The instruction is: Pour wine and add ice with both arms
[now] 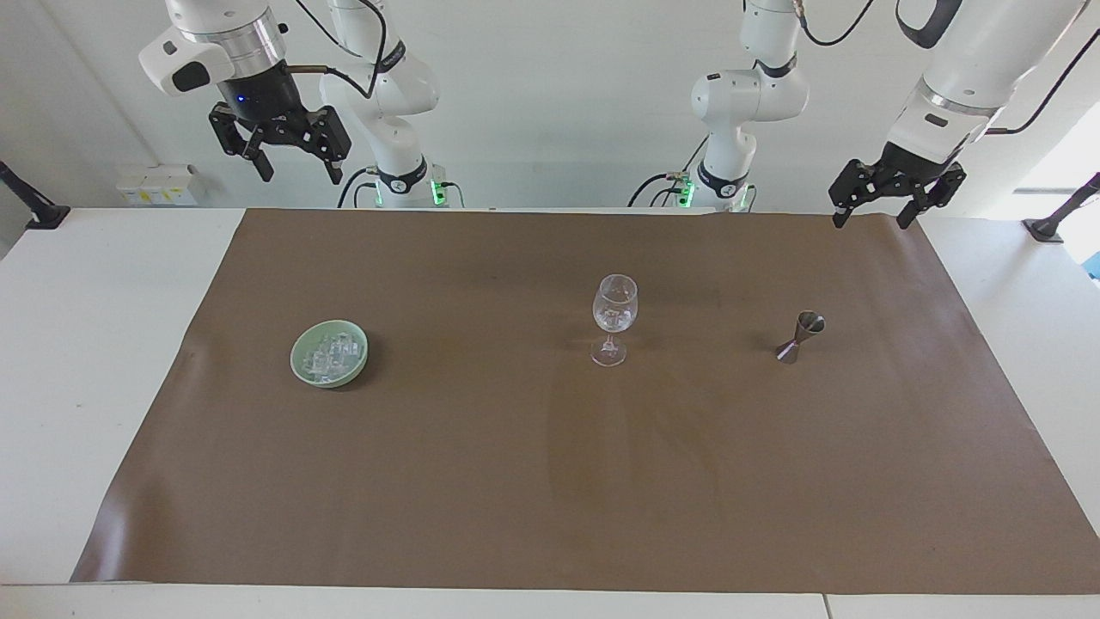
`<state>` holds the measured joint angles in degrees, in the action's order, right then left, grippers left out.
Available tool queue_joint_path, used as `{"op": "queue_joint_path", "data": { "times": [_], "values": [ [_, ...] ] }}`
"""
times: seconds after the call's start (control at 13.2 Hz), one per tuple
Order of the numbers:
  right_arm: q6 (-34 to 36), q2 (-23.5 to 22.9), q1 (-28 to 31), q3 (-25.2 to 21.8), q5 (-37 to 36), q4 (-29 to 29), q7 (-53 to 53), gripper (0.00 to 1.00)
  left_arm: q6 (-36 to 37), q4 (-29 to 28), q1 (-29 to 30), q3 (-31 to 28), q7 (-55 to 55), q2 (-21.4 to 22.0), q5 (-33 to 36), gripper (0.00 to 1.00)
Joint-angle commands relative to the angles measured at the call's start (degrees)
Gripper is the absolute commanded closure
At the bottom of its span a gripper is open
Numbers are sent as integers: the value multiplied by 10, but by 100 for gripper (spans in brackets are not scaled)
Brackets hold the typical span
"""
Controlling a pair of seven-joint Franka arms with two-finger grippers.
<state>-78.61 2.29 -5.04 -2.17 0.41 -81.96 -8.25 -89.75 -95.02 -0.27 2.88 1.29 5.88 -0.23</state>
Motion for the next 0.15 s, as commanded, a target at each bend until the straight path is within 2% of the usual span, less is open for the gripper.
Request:
{"op": "queue_joint_path", "data": {
  "times": [0.0,0.08],
  "values": [
    [-1,13,0,-3,-10,-16,9,0,4,-15,4,0,5,14,-3,0],
    [-1,14,0,-2,-10,-17,7,0,4,-15,4,0,5,14,-3,0]
  ]
}}
